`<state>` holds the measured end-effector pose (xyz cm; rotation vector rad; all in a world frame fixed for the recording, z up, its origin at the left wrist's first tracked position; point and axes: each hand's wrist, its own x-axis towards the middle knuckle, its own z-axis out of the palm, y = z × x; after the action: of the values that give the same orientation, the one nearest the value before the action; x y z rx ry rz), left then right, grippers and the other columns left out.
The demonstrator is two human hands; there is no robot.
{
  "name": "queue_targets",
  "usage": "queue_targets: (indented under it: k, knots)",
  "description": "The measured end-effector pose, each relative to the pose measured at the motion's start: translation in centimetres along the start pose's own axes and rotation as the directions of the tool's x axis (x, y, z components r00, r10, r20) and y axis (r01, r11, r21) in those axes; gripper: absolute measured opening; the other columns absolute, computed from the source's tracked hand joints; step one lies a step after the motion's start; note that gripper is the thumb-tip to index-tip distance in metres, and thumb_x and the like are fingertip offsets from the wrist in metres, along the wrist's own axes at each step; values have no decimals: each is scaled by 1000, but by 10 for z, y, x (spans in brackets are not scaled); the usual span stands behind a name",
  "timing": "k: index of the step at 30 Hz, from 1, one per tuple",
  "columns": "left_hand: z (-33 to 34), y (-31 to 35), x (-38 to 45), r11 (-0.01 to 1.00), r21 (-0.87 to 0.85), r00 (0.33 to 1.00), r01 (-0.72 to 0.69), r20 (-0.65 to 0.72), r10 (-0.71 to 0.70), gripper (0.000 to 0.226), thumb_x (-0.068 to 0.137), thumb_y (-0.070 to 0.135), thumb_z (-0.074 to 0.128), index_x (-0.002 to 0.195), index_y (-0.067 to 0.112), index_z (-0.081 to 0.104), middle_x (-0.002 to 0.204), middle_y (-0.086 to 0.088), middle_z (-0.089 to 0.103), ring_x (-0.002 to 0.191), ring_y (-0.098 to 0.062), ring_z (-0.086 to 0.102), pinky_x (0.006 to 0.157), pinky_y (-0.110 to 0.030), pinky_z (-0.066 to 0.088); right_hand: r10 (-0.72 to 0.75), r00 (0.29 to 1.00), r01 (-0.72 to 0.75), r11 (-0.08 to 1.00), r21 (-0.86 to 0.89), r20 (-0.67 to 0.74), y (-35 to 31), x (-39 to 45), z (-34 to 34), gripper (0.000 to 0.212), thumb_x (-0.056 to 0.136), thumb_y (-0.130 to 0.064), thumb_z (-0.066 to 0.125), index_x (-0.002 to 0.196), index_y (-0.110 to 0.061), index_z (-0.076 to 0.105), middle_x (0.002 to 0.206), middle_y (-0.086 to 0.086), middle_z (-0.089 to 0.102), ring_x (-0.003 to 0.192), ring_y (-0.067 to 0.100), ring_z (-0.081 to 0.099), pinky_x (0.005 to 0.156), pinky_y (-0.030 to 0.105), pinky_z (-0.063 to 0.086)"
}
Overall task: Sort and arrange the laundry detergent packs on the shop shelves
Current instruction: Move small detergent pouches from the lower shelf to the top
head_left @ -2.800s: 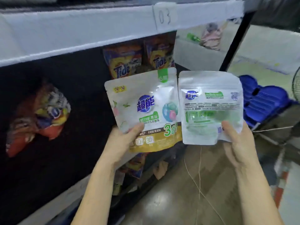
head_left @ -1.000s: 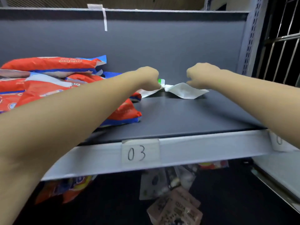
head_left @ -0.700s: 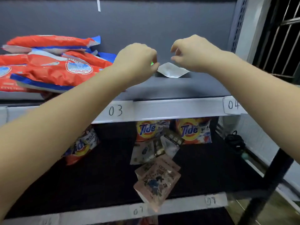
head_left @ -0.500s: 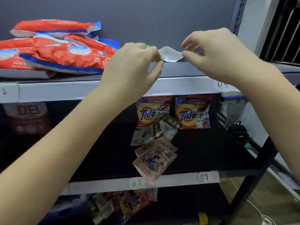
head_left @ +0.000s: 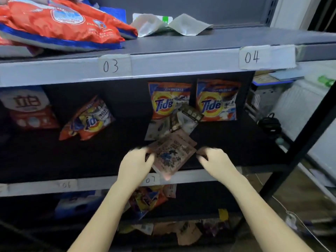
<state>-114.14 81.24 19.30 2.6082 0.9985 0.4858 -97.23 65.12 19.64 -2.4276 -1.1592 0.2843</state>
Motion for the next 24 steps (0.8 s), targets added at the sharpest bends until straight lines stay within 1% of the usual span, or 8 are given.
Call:
queue_targets:
  k: [5,8,11,14,18,20,22,24]
  knots:
    - [31,-27,38,986,-101,987,133,100,-123,29,97,26,48,123,19,58,120,-4,62,104,-22,60,74,-27,44,54,998,-49,994,-102,43,18,37,60,32,98,-29,43,112,-7,62,114,11,60,108,27,55,86,29,39]
    - [45,-37,69,980,-100,979,174,123,-161,42,95,36,49,131,15,51,130,-9,55,119,-27,51,93,-33,43,139,989,-127,970,-207,48,17,59,70,38,99,-36,36,111,-10,61,114,10,60,113,28,50,100,31,31]
    - [56,-38,93,976,-106,967,191,190,-168,55,91,51,50,129,12,53,126,-11,59,115,-29,55,93,-35,46,216,976,-203,949,-242,29,16,72,78,50,96,-50,35,118,-11,57,122,9,57,121,29,44,106,34,28]
    - [65,-27,107,972,-147,946,182,296,-132,58,90,58,47,125,14,54,113,-6,64,105,-24,60,79,-26,44,237,971,-223,927,-303,13,9,74,82,64,93,-60,30,120,-9,56,123,8,56,120,28,43,106,34,25]
    - [76,-25,118,963,-206,922,174,378,-85,64,81,66,54,123,18,54,111,-1,64,108,-23,61,83,-26,45,257,966,-254,909,-329,-35,1,77,87,59,95,-56,35,125,-7,48,128,10,50,120,28,40,105,34,26]
    - [78,-30,126,927,-290,892,238,444,-90,63,77,59,66,127,22,52,116,0,62,110,-23,59,85,-28,45,300,953,-302,915,-269,-52,3,79,90,61,92,-58,39,127,-8,45,129,10,47,120,28,38,101,32,30]
    - [81,-35,134,821,-461,844,337,534,-46,60,74,46,75,125,21,55,115,1,64,104,-19,63,88,-31,50,318,946,-325,917,-231,-71,4,80,93,64,90,-61,41,125,-8,46,128,9,47,120,28,38,100,31,31]
    - [80,-35,137,715,-585,805,382,591,54,42,79,26,75,117,13,62,102,-2,69,86,-9,68,76,-26,55,326,941,-337,915,-220,-85,7,81,95,60,91,-60,40,123,-9,47,127,8,48,119,27,40,100,31,30]
